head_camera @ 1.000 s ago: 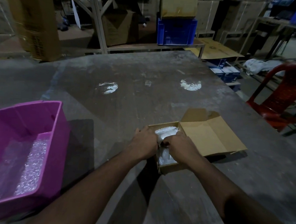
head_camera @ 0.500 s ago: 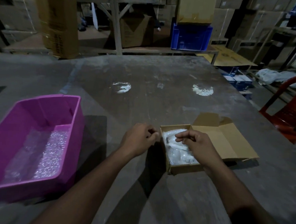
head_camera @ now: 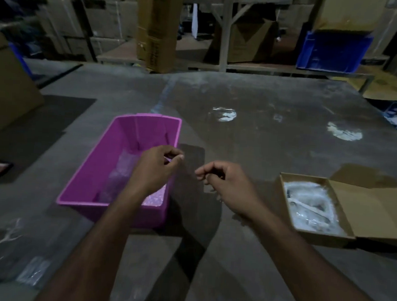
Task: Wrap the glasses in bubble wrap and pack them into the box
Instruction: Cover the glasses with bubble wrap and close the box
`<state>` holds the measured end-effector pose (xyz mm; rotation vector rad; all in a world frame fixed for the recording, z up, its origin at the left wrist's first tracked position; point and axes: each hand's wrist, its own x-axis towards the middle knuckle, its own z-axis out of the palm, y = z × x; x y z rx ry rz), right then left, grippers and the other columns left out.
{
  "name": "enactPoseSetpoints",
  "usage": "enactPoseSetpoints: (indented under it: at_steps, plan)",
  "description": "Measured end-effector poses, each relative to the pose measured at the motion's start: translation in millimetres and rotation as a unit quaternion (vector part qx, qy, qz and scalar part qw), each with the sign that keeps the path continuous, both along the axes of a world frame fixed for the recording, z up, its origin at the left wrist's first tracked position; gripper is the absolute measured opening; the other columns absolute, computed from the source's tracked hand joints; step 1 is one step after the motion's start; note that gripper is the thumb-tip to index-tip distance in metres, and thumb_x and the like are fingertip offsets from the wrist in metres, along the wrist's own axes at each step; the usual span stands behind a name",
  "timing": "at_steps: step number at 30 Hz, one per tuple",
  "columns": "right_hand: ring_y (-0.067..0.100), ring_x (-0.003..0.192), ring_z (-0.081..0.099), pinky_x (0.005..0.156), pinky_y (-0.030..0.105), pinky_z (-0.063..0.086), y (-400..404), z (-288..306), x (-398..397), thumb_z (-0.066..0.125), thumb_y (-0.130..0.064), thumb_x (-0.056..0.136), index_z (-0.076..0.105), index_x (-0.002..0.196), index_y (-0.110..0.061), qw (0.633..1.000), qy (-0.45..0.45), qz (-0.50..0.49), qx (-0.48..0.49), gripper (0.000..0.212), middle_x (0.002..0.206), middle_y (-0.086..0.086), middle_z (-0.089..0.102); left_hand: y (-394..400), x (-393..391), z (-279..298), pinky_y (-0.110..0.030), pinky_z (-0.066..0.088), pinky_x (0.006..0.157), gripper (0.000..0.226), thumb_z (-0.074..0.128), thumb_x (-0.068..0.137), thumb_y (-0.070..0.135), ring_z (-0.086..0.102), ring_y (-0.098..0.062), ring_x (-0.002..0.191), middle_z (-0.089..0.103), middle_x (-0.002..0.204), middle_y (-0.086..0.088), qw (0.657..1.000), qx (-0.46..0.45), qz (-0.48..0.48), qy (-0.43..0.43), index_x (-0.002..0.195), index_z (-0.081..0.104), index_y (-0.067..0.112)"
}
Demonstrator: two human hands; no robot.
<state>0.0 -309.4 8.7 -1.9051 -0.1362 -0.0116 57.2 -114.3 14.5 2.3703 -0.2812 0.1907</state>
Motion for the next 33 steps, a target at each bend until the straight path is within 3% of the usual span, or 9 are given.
enactPoseSetpoints:
  at_steps: [2,5,8,11,14,19,22,29,33]
  plan:
    - [0.003,0.08,0.068,0.075,0.024,0.056,25.0,1.6,11.8,0.051,0.004,0.094,0.073,0.088,-0.03,0.999,-0.026,0.032,-0.029,0.041,0.089,-0.008,0.074,29.9,4.7,-1.4,-0.029,0.053,0.075,0.017,0.066,0.097,0.031,0.068,-0.01,0.082,0.076,0.097,0.007,0.999,0.04,0.029,-0.004,0.107,0.077,0.022]
    - [0.009,0.096,0.07,0.089,0.028,0.055,66.3,9.0,29.4,0.055,-0.001,0.094,0.077,0.104,-0.017,0.979,-0.091,0.075,-0.168,0.029,0.105,-0.001,0.077,73.3,17.2,-9.7,-0.036,0.055,0.08,0.018,0.07,0.094,0.029,0.07,-0.024,0.09,0.077,0.099,-0.003,0.989,0.111,0.077,0.06,0.103,0.078,0.016]
    - [0.023,0.109,0.067,0.093,0.034,0.053,108.2,1.4,50.2,0.057,-0.005,0.089,0.076,0.11,-0.012,0.915,-0.129,0.137,-0.358,0.029,0.115,0.006,0.075,107.0,28.0,-19.2,-0.038,0.055,0.077,0.022,0.073,0.091,0.029,0.069,-0.031,0.087,0.077,0.095,-0.014,0.965,0.208,0.086,0.136,0.093,0.077,0.008]
    - [0.034,0.105,0.066,0.077,0.032,0.051,142.0,-11.4,62.4,0.059,-0.002,0.087,0.07,0.104,-0.003,0.833,-0.084,0.2,-0.508,0.02,0.111,0.016,0.071,123.7,34.3,-22.7,-0.031,0.046,0.07,0.019,0.073,0.091,0.029,0.064,-0.031,0.081,0.075,0.099,-0.016,0.947,0.269,0.073,0.157,0.088,0.075,0.01]
    - [0.033,0.112,0.065,0.075,0.032,0.045,166.6,-14.9,68.5,0.055,-0.004,0.093,0.067,0.118,-0.001,0.763,-0.038,0.255,-0.593,0.028,0.123,0.016,0.067,132.2,42.8,-29.6,-0.033,0.051,0.086,0.032,0.074,0.09,0.03,0.067,-0.03,0.101,0.073,0.119,-0.012,0.939,0.29,0.053,0.177,0.117,0.074,0.011]
    - [0.029,0.133,0.053,0.101,0.042,0.047,187.4,-39.2,80.2,0.04,-0.017,0.106,0.047,0.147,-0.014,0.667,0.038,0.314,-0.675,0.041,0.147,0.007,0.053,136.0,48.6,-42.7,-0.038,0.043,0.11,0.071,0.078,0.087,0.036,0.052,-0.031,0.133,0.051,0.15,-0.012,0.92,0.313,0.015,0.237,0.148,0.048,0.014]
    - [0.027,0.131,0.054,0.098,0.042,0.049,189.5,-43.9,83.5,0.039,-0.018,0.107,0.043,0.15,-0.015,0.648,0.053,0.32,-0.689,0.043,0.147,0.003,0.052,136.2,50.5,-47.6,-0.039,0.043,0.11,0.077,0.08,0.086,0.036,0.05,-0.031,0.135,0.048,0.153,-0.012,0.913,0.328,-0.014,0.241,0.151,0.042,0.017]
    - [0.022,0.134,0.05,0.107,0.033,0.039,188.2,-47.6,86.2,0.038,-0.023,0.109,0.049,0.145,-0.013,0.67,0.099,0.341,-0.652,0.04,0.15,0.003,0.051,131.9,52.9,-49.0,-0.041,0.04,0.113,0.077,0.078,0.088,0.037,0.047,-0.031,0.138,0.043,0.156,-0.012,0.905,0.344,-0.049,0.245,0.152,0.04,0.017]
    - [0.024,0.125,0.057,0.095,0.034,0.045,189.2,-43.7,85.2,0.04,-0.018,0.107,0.054,0.14,-0.01,0.675,0.089,0.336,-0.651,0.037,0.141,0.005,0.057,134.0,55.1,-51.2,-0.04,0.041,0.112,0.072,0.078,0.089,0.032,0.049,-0.03,0.136,0.046,0.155,-0.01,0.914,0.317,-0.045,0.248,0.15,0.043,0.018]
